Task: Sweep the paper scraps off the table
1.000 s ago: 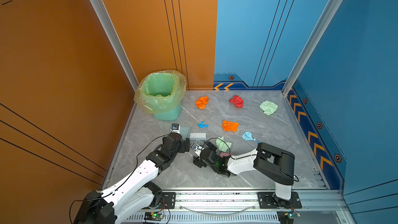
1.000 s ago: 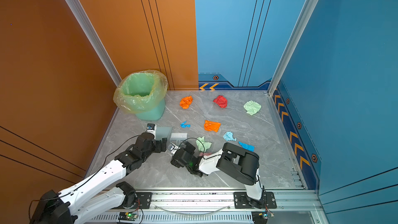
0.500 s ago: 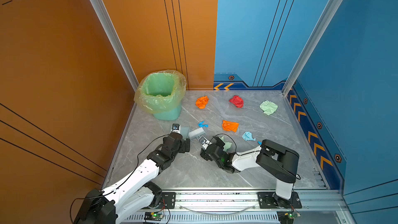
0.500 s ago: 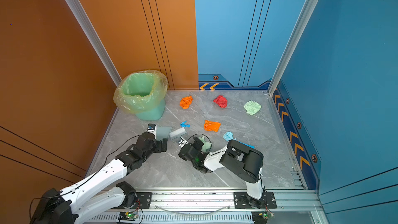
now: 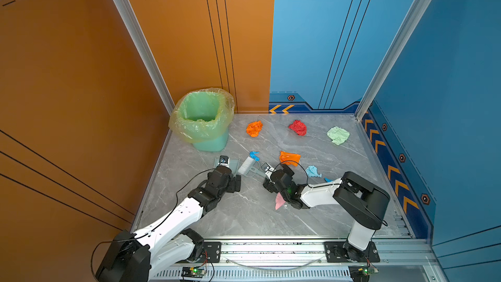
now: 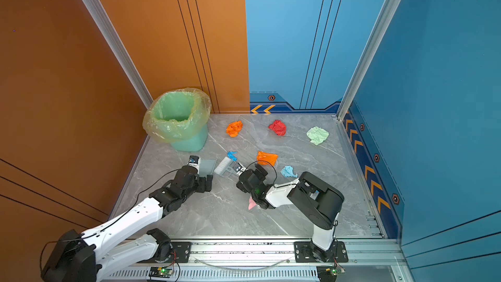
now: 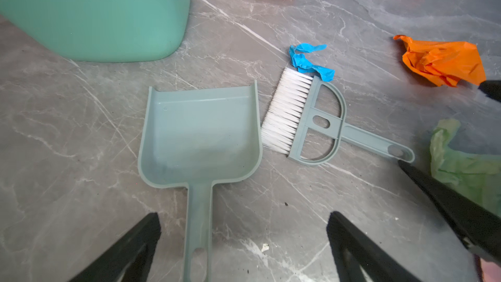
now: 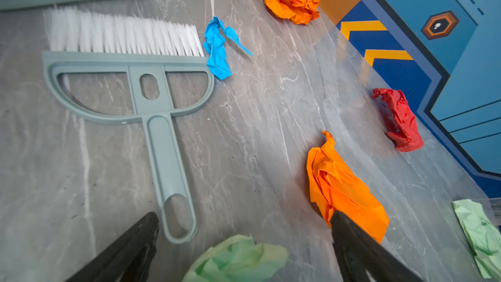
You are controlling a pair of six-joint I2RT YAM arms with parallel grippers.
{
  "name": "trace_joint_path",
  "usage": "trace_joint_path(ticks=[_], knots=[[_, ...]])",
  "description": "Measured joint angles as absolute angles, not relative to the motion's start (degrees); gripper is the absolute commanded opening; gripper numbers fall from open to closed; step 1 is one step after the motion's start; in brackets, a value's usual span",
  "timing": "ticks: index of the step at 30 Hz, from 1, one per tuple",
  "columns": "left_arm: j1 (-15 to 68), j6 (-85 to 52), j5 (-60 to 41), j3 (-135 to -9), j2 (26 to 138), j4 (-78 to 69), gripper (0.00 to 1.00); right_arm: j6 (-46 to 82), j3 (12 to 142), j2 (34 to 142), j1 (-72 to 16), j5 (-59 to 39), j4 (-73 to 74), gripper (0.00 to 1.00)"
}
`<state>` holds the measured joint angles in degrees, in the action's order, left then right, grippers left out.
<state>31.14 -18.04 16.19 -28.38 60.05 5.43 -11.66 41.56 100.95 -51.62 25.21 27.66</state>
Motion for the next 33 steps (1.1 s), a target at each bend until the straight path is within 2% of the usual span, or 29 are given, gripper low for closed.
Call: trace_joint_path(ticks=[7,14,22,33], knots=[[31.14,-12.12,13.72,-38.72,67.72,7.14,0.98,-9.78,44.86,90.65,-43.7,7.75,15.11,1.0],[31.14,-6.81,10.44,-49.82,76.23,10.52,0.98,-7.42,46.5,82.26,-39.77,-1.3,7.84,1.0],[31.2,-0.56,7.57,-56.66,81.65,16.25,0.98,-5.06,46.52,78.72,-35.92,-6.07,2.52,1.0],[31.75,6.09,5.21,-57.32,86.39,19.79,0.98,-2.59,46.41,79.57,-36.07,-6.17,2.02,1.0]])
